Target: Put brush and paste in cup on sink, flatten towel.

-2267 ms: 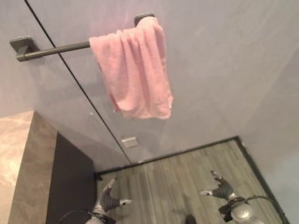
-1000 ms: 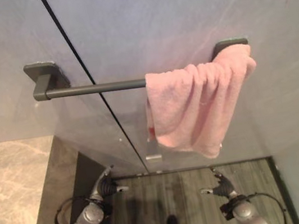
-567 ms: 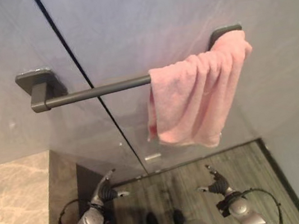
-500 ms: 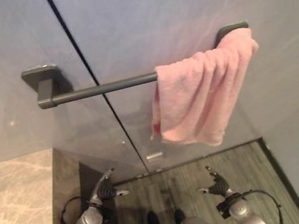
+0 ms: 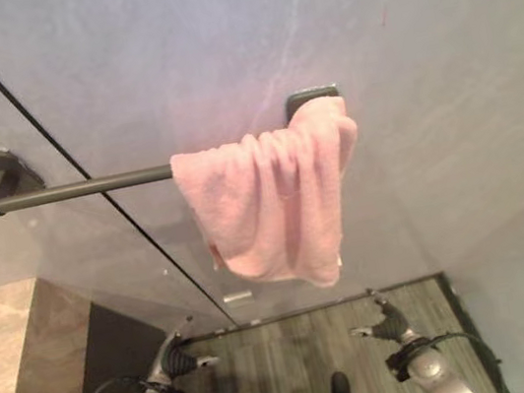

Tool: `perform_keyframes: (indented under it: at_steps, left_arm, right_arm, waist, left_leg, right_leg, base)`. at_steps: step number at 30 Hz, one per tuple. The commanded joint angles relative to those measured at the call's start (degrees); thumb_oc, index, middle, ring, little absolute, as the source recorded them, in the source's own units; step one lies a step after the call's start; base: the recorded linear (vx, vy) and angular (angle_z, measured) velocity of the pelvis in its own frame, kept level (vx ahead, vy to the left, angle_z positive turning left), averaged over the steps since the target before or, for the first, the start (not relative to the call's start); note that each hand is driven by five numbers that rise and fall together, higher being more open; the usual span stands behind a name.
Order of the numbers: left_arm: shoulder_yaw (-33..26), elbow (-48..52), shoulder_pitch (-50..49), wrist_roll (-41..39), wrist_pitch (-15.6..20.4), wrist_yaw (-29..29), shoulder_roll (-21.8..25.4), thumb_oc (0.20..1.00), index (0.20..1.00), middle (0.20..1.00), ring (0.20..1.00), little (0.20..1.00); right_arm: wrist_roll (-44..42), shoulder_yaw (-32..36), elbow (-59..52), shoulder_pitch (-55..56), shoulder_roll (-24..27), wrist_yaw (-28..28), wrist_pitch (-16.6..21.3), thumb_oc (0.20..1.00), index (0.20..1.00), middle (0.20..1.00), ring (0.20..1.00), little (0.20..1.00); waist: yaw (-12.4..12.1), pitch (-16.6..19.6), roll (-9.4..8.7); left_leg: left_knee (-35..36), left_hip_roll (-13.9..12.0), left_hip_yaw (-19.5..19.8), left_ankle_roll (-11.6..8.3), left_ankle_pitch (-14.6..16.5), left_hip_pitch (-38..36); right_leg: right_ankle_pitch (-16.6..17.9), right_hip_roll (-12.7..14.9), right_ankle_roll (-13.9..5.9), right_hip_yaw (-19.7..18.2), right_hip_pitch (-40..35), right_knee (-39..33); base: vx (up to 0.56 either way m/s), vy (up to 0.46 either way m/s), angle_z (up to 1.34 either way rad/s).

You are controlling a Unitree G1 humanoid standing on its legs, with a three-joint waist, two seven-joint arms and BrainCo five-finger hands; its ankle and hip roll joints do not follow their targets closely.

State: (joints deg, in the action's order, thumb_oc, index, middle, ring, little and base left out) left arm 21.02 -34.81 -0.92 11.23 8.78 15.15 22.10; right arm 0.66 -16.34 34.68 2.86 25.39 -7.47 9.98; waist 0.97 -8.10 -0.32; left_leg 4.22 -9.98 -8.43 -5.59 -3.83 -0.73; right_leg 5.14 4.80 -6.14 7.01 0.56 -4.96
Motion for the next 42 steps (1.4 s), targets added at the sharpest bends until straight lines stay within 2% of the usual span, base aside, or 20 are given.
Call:
perform_keyframes:
  at_steps: [1, 8, 12, 13, 15, 16, 18, 20, 24, 28, 32, 36, 42]
  left_arm:
    - [-2.6, 2.2, 1.7, -2.5, 2.3, 0.2, 2.3, 1.000, 1.000, 1.000, 1.000, 1.000]
    - [-6.8, 9.7, -1.8, -4.2, 3.2, -1.7, 5.2, 1.000, 1.000, 1.000, 1.000, 1.000]
    - [-10.1, 15.7, -3.5, -10.1, 5.2, -4.9, 8.7, 1.000, 1.000, 1.000, 1.000, 1.000]
    - [-10.1, 15.8, -3.6, -10.2, 5.2, -4.9, 8.7, 1.000, 1.000, 1.000, 1.000, 1.000]
    - [-10.7, 18.1, -3.3, -14.4, 6.3, -7.9, 11.2, 1.000, 1.000, 1.000, 1.000, 1.000]
    - [-10.8, 20.1, -2.9, -18.3, 7.1, -11.0, 13.2, 1.000, 1.000, 1.000, 1.000, 1.000]
    - [-10.9, 20.1, -2.9, -18.4, 7.1, -11.0, 13.2, 1.000, 1.000, 1.000, 1.000, 1.000]
    - [-9.9, 21.3, -0.7, -25.7, 7.3, -16.2, 15.9, 1.000, 1.000, 1.000, 1.000, 1.000]
    - [-7.5, 20.1, 3.1, -30.8, 7.4, -18.7, 15.7, 1.000, 1.000, 1.000, 1.000, 1.000]
    - [-4.5, 18.7, 8.1, -33.5, 7.1, -19.7, 14.7, 1.000, 1.000, 1.000, 1.000, 1.000]
    - [0.2, 16.0, 14.2, -34.6, 6.6, -20.6, 12.6, 1.000, 1.000, 1.000, 1.000, 1.000]
    - [3.0, 13.0, 18.1, -33.8, 6.3, -19.6, 9.6, 1.000, 1.000, 1.000, 1.000, 1.000]
    - [5.5, 10.3, 21.1, -33.3, 5.3, -18.3, 5.0, 1.000, 1.000, 1.000, 1.000, 1.000]
  right_arm:
    - [-5.6, 2.6, -2.7, 0.0, -1.3, -0.5, 2.5, 1.000, 1.000, 1.000, 1.000, 1.000]
    - [-13.2, 8.1, -8.1, 1.1, 0.6, 1.6, 3.9, 1.000, 1.000, 1.000, 1.000, 1.000]
    - [-22.1, 10.5, -12.9, 0.1, 4.4, 7.6, 5.2, 1.000, 1.000, 1.000, 1.000, 1.000]
    - [-22.2, 10.4, -12.9, 0.1, 4.4, 7.7, 5.2, 1.000, 1.000, 1.000, 1.000, 1.000]
    - [-27.4, 10.3, -14.6, -1.4, 7.8, 11.4, 5.1, 1.000, 1.000, 1.000, 1.000, 1.000]
    - [-31.5, 9.3, -15.2, -3.0, 10.3, 15.1, 4.5, 1.000, 1.000, 1.000, 1.000, 1.000]
    - [-31.6, 9.2, -15.2, -3.1, 10.3, 15.1, 4.6, 1.000, 1.000, 1.000, 1.000, 1.000]
    - [-35.2, 6.0, -15.9, -7.2, 14.4, 19.4, 3.1, 1.000, 1.000, 1.000, 1.000, 1.000]
    - [-35.8, 2.5, -15.1, -12.7, 15.2, 20.1, 2.9, 1.000, 1.000, 1.000, 1.000, 1.000]
    - [-36.3, -1.0, -12.3, -18.7, 13.5, 19.7, 2.6, 1.000, 1.000, 1.000, 1.000, 1.000]
    - [-35.7, -6.1, -9.2, -26.4, 9.4, 19.2, 2.2, 1.000, 1.000, 1.000, 1.000, 1.000]
    - [-33.7, -8.3, -7.2, -30.3, 6.0, 17.3, 2.2, 1.000, 1.000, 1.000, 1.000, 1.000]
    - [-29.6, -7.4, -5.7, -30.8, 1.5, 12.4, 2.2, 1.000, 1.000, 1.000, 1.000, 1.000]
  waist:
    - [0.1, 2.1, -1.80]
    - [-0.1, 3.2, -1.05]
    - [-0.3, 3.6, -1.01]
    - [-0.3, 3.5, -1.01]
    - [-0.6, 3.7, -1.03]
    - [-0.9, 3.8, -1.05]
    - [-0.8, 3.8, -1.05]
    - [-1.4, 4.2, -0.90]
    - [-1.8, 4.5, -0.43]
    - [-2.0, 4.6, 0.09]
    - [-2.3, 4.5, 0.69]
    - [-2.2, 4.3, 0.97]
    - [-1.6, 4.4, 1.06]
  left_leg:
    - [-1.5, 1.2, 1.1, -1.36, 2.2, -2.7]
    - [0.8, 0.6, 0.7, -2.30, 1.3, -3.7]
    - [0.8, 0.6, 0.8, -2.51, 2.0, -4.1]
    - [0.8, 0.6, 0.8, -2.51, 2.0, -4.1]
    - [0.8, 0.6, 0.9, -2.67, 2.0, -4.0]
    - [0.8, 0.6, 1.0, -2.78, 2.1, -3.9]
    - [0.8, 0.6, 1.0, -2.78, 2.1, -3.9]
    - [0.8, 0.8, 0.8, -2.99, 2.1, -4.0]
    - [0.8, 0.9, 1.0, -3.21, 2.1, -3.9]
    - [0.8, 0.9, 1.2, -3.33, 2.1, -3.8]
    - [0.8, 1.0, 1.4, -3.40, 2.0, -3.7]
    - [0.8, 0.9, 1.4, -3.45, 2.0, -3.7]
    - [0.8, 0.8, 1.4, -3.32, 2.4, -4.0]
  right_leg:
    - [1.0, 3.7, -3.10, -0.6, 1.9, 2.9]
    - [1.4, 3.7, -3.26, 0.4, 0.5, 0.9]
    - [1.5, 4.0, -3.27, 0.6, 0.0, 0.8]
    - [1.5, 4.0, -3.27, 0.6, 0.0, 0.8]
    - [1.5, 4.1, -3.29, 0.8, -0.2, 0.7]
    - [1.7, 4.3, -3.36, 0.9, -0.3, 0.4]
    - [1.7, 4.3, -3.36, 0.9, -0.4, 0.4]
    - [1.8, 4.6, -3.52, 1.0, -0.7, 0.0]
    - [1.5, 4.9, -3.53, 1.3, -1.0, 0.0]
    - [1.4, 5.1, -3.48, 1.5, -1.0, 0.0]
    - [1.4, 5.2, -3.41, 1.7, -1.2, 0.0]
    - [1.3, 5.3, -3.36, 1.8, -1.2, 0.0]
    - [1.1, 5.3, -3.32, 1.8, -1.7, 0.0]
  base:
    - [0.03, -0.047, 0.00]
    - [0.03, -0.025, 0.07]
    - [0.02, 0.003, 0.02]
    - [0.01, 0.009, 0.05]
    - [0.01, 0.006, 0.04]
    - [0.00, 0.000, 0.00]
    - [0.00, 0.000, 0.00]
    - [0.00, 0.000, 0.00]
    - [0.00, 0.000, 0.00]
    - [0.00, 0.001, 0.02]
    - [0.00, 0.000, 0.00]
    - [0.00, 0.000, 0.00]
    - [0.00, 0.000, 0.00]
